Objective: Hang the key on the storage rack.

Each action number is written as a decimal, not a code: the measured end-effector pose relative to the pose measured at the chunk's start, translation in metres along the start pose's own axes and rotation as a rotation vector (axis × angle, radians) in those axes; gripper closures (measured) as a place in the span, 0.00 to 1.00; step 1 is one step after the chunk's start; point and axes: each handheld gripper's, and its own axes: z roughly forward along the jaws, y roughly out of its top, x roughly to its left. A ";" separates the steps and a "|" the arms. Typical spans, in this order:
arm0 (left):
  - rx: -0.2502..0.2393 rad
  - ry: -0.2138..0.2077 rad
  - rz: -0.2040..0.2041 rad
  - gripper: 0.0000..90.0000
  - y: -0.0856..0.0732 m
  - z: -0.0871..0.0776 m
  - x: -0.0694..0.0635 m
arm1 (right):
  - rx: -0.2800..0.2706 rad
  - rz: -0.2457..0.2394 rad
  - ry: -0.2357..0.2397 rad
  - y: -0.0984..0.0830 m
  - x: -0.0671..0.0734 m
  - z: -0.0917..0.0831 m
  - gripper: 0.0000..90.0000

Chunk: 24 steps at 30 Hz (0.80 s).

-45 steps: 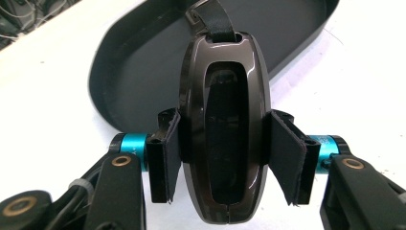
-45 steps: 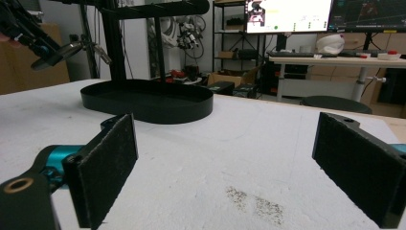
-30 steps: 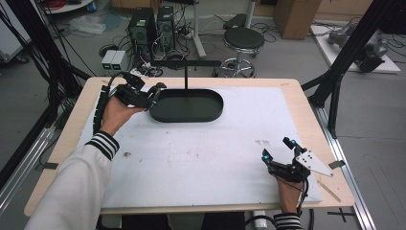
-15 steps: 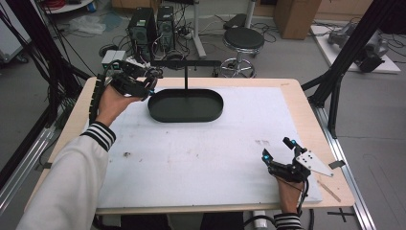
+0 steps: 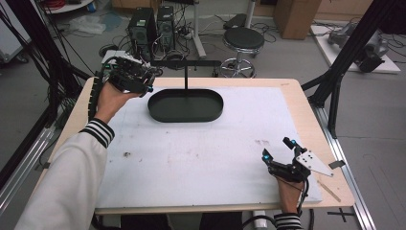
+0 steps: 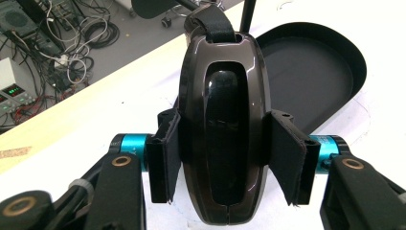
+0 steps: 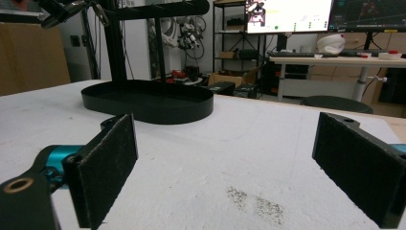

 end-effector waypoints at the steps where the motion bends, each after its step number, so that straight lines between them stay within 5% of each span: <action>1: -0.002 -0.002 -0.003 0.54 0.000 0.000 0.001 | 0.000 0.000 -0.001 0.000 0.000 0.000 0.08; 11: -0.006 -0.008 0.002 0.54 0.002 -0.003 -0.001 | 0.002 -0.001 0.001 0.000 0.000 0.000 0.08; 24: -0.001 0.010 0.021 0.54 0.024 -0.006 0.003 | 0.000 0.002 0.002 0.000 0.000 0.000 0.08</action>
